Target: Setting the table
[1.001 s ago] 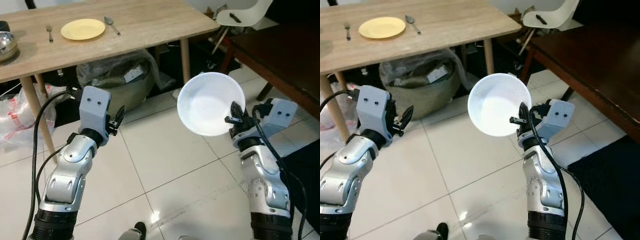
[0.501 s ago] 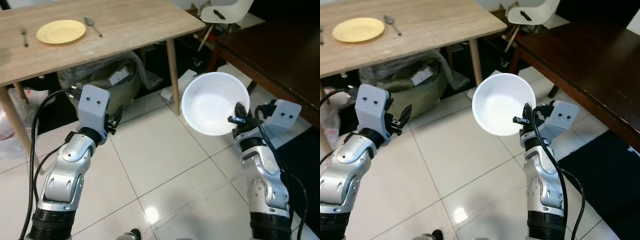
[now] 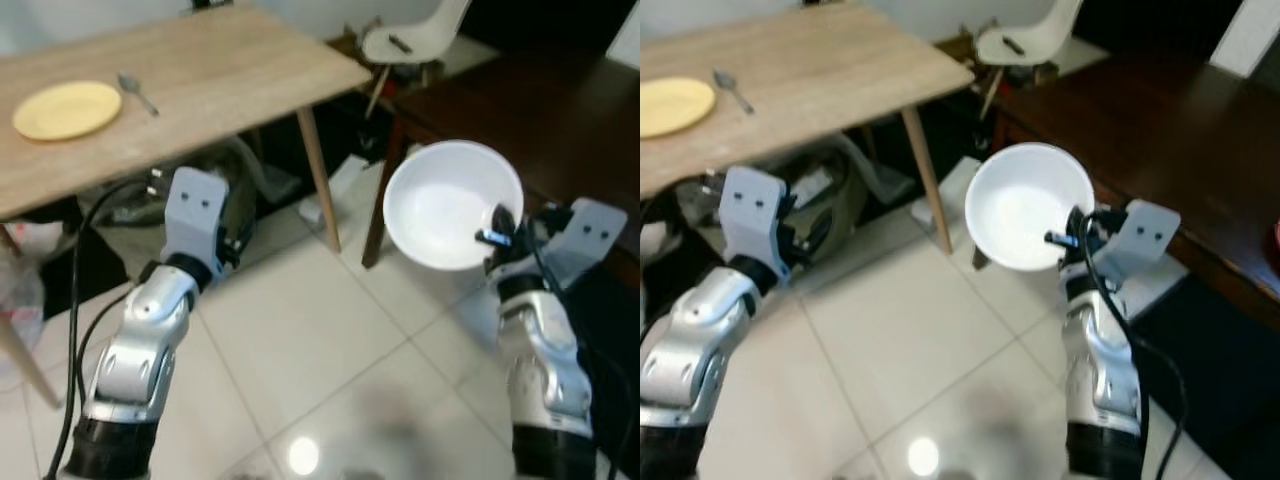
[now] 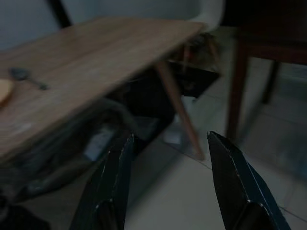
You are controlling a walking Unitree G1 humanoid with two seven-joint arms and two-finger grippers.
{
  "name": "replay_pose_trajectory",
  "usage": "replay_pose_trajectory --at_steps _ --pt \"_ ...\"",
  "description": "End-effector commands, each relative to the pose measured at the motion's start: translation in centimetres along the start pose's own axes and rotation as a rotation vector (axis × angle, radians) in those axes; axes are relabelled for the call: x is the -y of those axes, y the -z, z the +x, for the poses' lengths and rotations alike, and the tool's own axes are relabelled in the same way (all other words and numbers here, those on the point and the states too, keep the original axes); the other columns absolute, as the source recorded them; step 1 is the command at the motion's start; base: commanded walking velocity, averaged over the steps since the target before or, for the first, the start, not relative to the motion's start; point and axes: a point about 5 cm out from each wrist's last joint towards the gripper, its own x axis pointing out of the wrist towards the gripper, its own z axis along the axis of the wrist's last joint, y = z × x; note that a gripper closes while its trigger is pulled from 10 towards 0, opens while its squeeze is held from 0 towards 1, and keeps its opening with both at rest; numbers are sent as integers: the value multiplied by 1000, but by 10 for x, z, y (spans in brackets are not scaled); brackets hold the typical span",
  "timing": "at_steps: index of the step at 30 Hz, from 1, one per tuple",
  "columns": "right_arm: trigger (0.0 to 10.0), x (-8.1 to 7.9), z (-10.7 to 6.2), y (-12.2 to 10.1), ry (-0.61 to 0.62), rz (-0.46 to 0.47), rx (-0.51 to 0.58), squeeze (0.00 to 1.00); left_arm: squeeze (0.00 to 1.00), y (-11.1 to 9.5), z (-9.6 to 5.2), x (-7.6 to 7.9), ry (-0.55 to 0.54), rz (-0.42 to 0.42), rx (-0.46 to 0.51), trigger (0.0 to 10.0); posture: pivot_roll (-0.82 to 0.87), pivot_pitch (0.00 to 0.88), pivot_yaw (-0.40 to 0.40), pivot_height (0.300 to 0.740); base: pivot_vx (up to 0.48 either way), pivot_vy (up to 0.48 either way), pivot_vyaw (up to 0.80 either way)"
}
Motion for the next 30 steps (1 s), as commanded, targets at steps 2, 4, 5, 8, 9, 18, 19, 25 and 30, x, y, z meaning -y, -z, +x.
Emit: replay_pose_trajectory --at_steps 2,4,5,8,9,18,19,25,30 --pt "10000 -3 0 2 -9 4 -1 0 0 5 -2 -4 -12 5 -21 10000 -66 41 52 740 457 0 0" --pt "10000 -3 0 2 -9 4 -1 0 0 5 -2 -4 -12 5 -22 10000 -66 41 52 740 480 0 0" --pt "10000 -3 0 2 -9 3 -1 0 0 5 -2 -4 -12 5 -21 10000 -66 42 52 740 480 0 0" --pt "10000 -2 1 1 -7 2 1 0 0 5 -2 -4 -13 5 -20 10000 -65 43 52 740 480 0 0" --pt "10000 -2 1 1 -6 2 2 0 0 5 -2 -4 -13 6 -20 10000 -65 43 52 740 435 0 0" --pt "10000 -2 2 -5 -22 -64 43 0 0 0 1 -3 16 2 23 10000 -64 43 53 740 449 0 0" --pt "10000 -3 3 -8 -31 -93 59 0 0 -2 2 -3 31 -8 39 10000 -65 42 52 740 431 0 0" --pt "10000 -7 8 -22 -55 -166 120 0 0 -14 10 -1 106 -67 95 10000 -68 42 52 740 434 0 0" --pt "10000 -5 11 -26 -43 -165 133 0 0 -17 17 3 134 -57 107 10000 -71 41 52 740 435 0 0"
